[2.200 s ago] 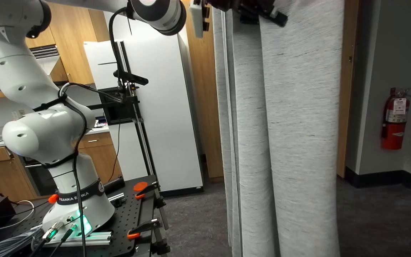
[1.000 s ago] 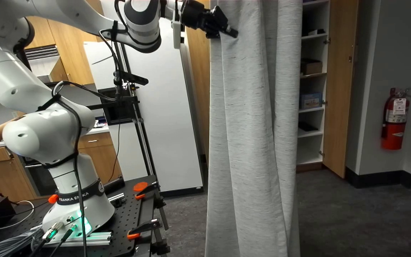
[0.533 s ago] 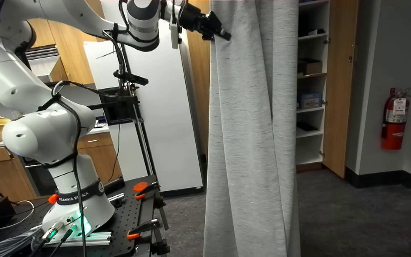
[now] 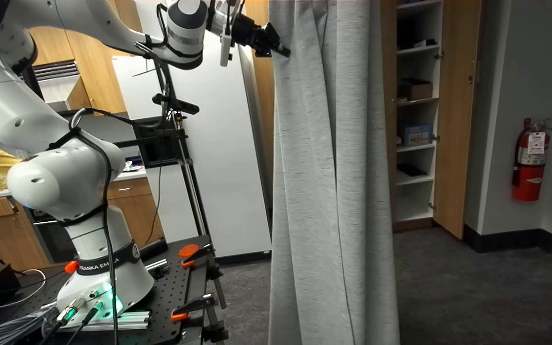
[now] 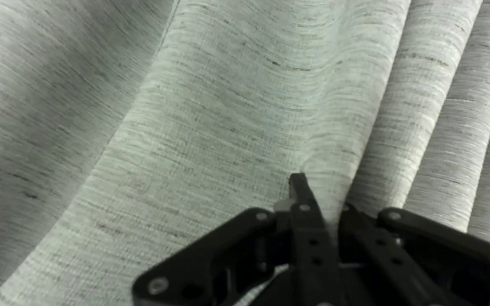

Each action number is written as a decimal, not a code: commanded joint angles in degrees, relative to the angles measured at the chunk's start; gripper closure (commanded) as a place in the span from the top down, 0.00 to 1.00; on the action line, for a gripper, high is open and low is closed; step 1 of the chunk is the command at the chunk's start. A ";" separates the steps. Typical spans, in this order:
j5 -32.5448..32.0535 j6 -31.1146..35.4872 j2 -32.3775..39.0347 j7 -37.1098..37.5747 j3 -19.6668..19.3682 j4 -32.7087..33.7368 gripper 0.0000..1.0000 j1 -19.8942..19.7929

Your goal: Open the curtain

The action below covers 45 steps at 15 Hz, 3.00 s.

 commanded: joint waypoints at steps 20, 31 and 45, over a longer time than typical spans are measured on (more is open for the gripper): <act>-6.93 -6.88 8.08 10.24 11.34 6.93 0.00 9.55; -15.91 -29.50 8.64 11.81 20.13 13.50 0.00 6.46; -27.12 -51.69 11.26 14.65 20.37 22.08 0.01 8.53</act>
